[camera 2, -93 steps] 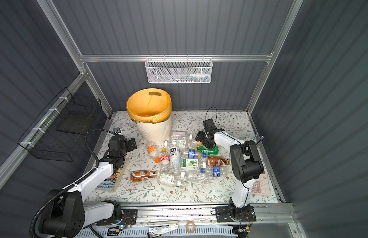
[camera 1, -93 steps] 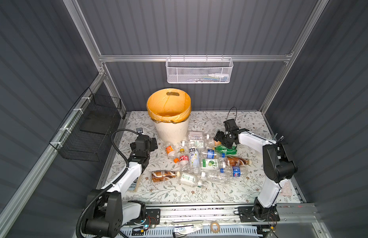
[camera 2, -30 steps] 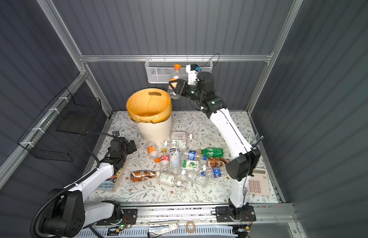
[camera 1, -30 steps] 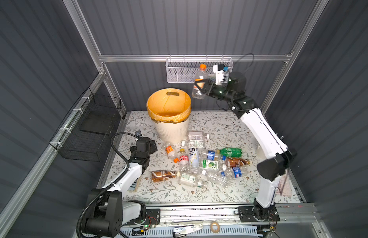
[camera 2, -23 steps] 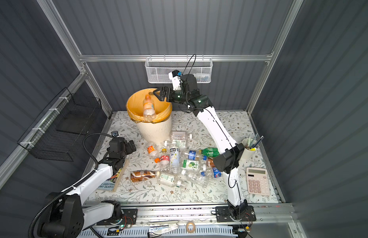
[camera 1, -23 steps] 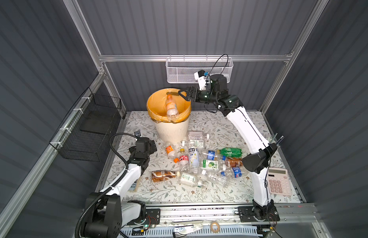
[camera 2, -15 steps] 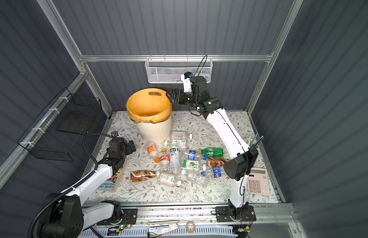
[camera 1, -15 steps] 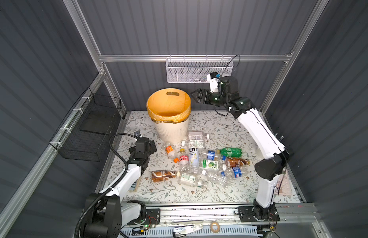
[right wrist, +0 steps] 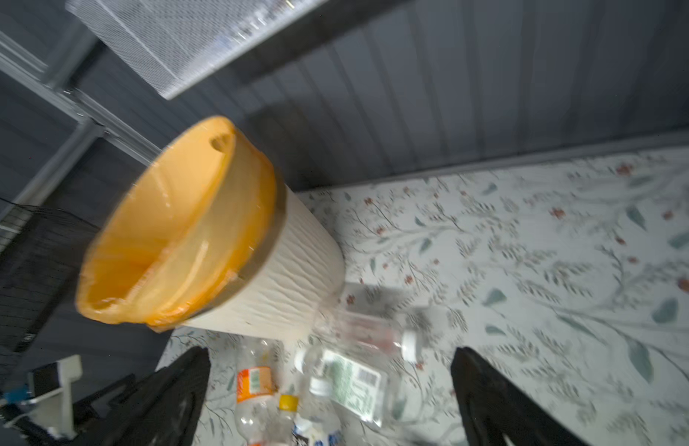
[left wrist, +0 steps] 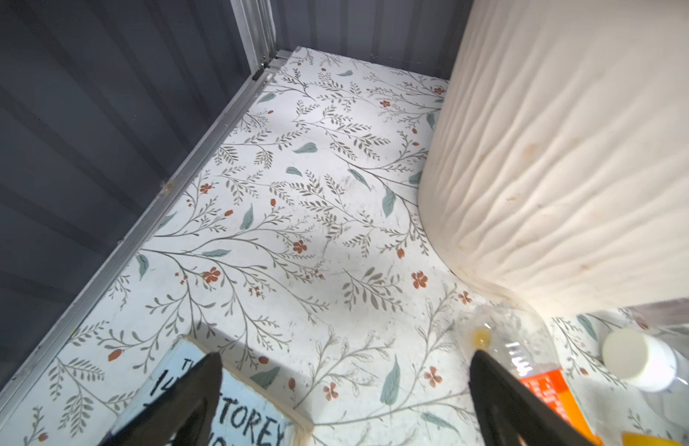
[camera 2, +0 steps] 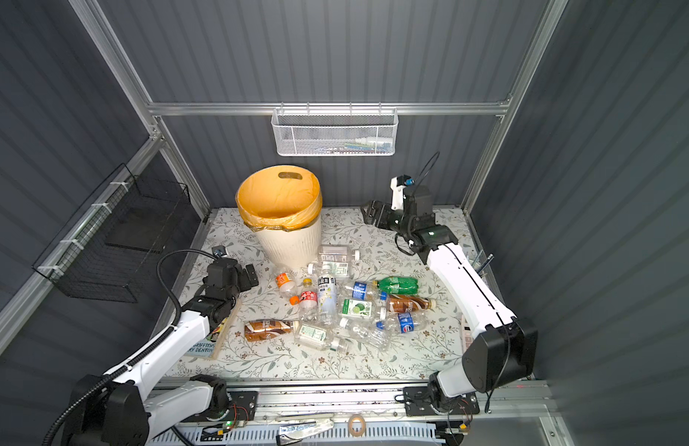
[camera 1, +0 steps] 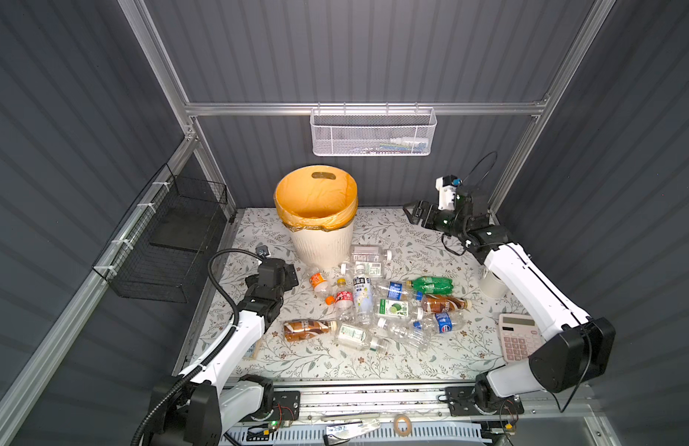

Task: Throw the plastic bottles in the bin
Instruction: Throw the plastic bottle into the trash bin, then pick up the plastic bottle from the center of the table.

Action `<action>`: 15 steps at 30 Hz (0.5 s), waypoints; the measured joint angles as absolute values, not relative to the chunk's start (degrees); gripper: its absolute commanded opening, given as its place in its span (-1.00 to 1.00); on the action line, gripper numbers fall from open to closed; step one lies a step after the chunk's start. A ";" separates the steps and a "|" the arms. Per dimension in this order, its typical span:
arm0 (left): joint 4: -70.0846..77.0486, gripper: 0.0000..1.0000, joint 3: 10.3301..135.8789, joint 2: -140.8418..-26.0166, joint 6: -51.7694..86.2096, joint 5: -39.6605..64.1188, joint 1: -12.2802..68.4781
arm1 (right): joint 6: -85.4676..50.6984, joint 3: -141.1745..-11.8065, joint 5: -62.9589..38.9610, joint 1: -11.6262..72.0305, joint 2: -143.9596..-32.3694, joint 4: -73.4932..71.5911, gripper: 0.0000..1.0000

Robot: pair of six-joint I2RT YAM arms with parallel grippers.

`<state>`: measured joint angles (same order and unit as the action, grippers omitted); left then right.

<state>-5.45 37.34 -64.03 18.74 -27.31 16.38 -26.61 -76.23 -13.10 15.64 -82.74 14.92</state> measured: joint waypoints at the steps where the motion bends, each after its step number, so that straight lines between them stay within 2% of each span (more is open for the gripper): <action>1: -6.59 1.00 37.85 -64.05 19.29 -27.73 17.37 | -26.81 -73.32 -12.97 14.81 -81.76 14.79 0.98; 7: -11.46 1.00 40.51 -67.09 24.99 -28.97 23.42 | -27.16 -62.72 -12.36 11.18 -76.27 14.31 0.98; 15: -13.39 0.99 43.33 -77.87 33.89 -26.20 28.10 | -28.69 -53.21 -11.05 8.73 -72.25 13.28 0.98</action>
<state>-13.39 43.33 -77.87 33.89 -26.20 28.10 -28.69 -53.21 -11.05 8.73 -72.25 13.28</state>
